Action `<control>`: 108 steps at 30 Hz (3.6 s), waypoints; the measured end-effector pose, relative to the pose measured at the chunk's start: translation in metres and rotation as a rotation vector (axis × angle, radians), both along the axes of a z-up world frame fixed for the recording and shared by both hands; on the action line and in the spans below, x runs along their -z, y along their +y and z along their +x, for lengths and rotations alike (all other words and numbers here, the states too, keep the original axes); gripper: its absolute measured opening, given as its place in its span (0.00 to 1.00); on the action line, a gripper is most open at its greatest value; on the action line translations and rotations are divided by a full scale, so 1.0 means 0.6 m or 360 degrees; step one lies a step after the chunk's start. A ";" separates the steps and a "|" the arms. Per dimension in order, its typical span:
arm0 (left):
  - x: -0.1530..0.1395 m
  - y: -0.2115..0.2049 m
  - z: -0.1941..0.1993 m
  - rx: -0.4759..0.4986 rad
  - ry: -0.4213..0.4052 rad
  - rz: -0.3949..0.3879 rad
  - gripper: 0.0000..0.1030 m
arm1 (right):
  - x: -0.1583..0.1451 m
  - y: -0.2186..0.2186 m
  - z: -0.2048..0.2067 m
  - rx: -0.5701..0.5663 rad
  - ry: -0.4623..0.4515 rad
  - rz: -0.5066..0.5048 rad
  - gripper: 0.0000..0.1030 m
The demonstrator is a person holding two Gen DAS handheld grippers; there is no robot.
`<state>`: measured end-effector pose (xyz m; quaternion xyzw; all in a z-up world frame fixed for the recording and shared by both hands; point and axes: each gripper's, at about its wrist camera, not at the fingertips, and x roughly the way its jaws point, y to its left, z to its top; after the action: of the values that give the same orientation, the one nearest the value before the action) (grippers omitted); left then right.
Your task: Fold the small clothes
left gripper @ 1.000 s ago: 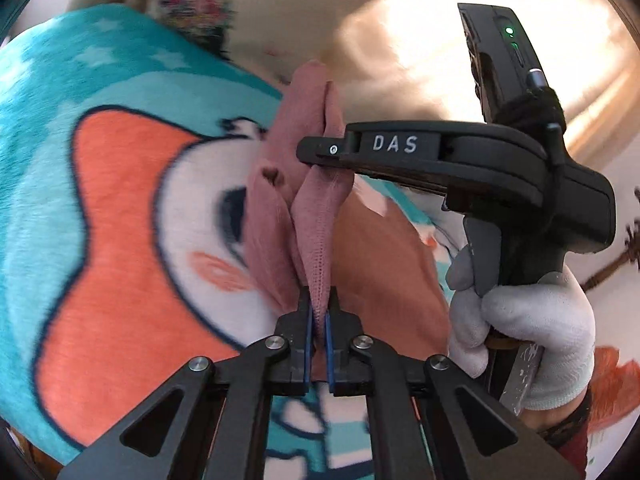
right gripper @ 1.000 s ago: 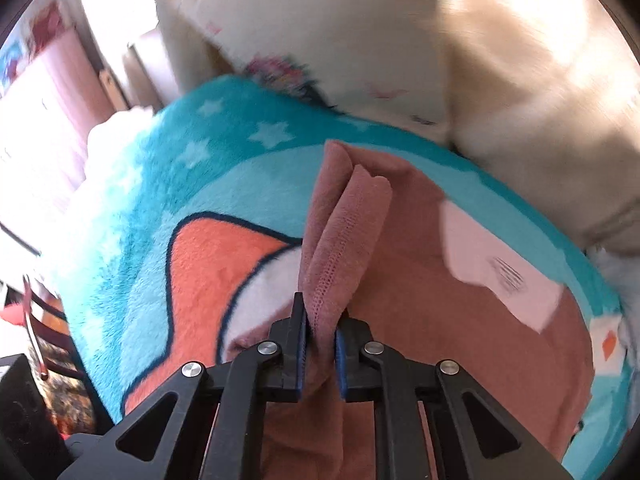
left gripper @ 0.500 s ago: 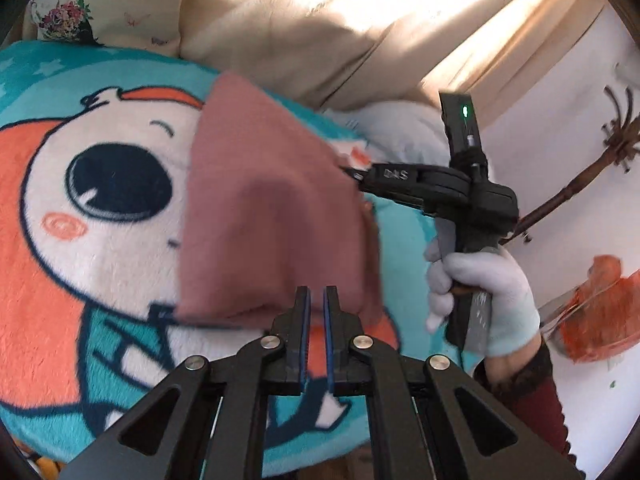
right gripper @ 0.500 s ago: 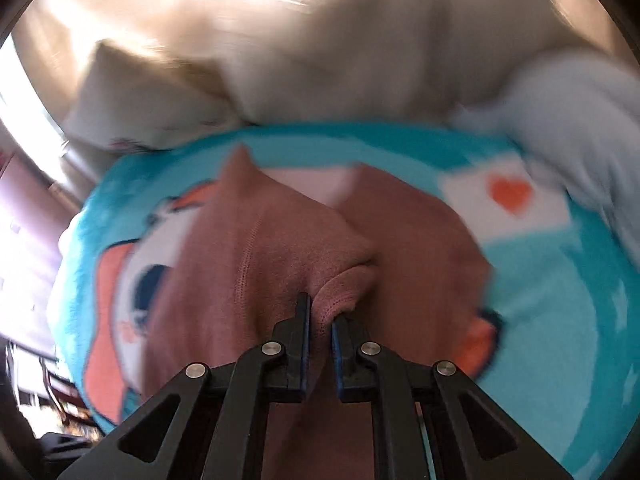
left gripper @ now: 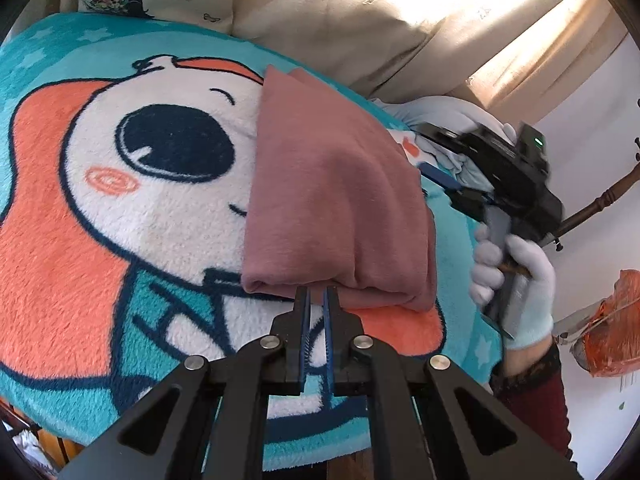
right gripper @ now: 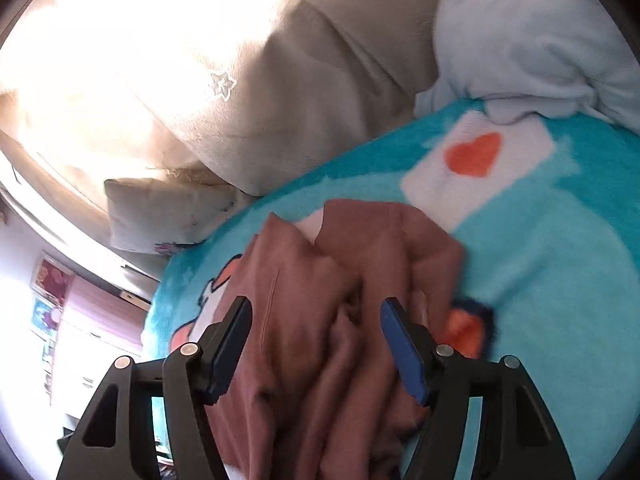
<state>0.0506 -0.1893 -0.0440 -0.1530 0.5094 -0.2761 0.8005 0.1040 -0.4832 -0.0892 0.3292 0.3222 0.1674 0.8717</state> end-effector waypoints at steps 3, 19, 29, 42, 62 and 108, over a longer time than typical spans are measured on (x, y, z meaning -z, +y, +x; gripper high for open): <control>-0.004 0.012 -0.013 -0.0027 -0.0018 0.0020 0.17 | 0.015 0.043 0.042 -0.0070 0.0080 -0.0084 0.67; 0.013 0.021 0.025 -0.0100 -0.0076 0.0138 0.31 | -0.031 0.042 -0.026 0.0137 -0.0002 -0.0582 0.33; 0.018 0.034 0.011 -0.0128 -0.0067 0.0141 0.33 | 0.066 0.129 -0.087 -0.0295 0.0033 -0.0222 0.04; 0.011 -0.035 0.043 0.0026 -0.0145 0.0204 0.38 | 0.082 0.068 -0.193 -0.0146 0.0125 -0.0385 0.07; 0.053 -0.079 0.070 0.0066 -0.0131 0.0346 0.43 | 0.018 0.035 0.018 -0.0117 0.0109 -0.0157 0.11; 0.004 0.011 -0.075 -0.0186 -0.0507 0.0699 0.61 | 0.119 0.041 -0.286 0.0447 -0.0044 -0.0084 0.61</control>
<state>0.0057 -0.1824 -0.0464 0.0406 0.4151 -0.1330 0.8991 -0.0677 -0.4586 -0.1607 0.3458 0.2652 0.0397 0.8992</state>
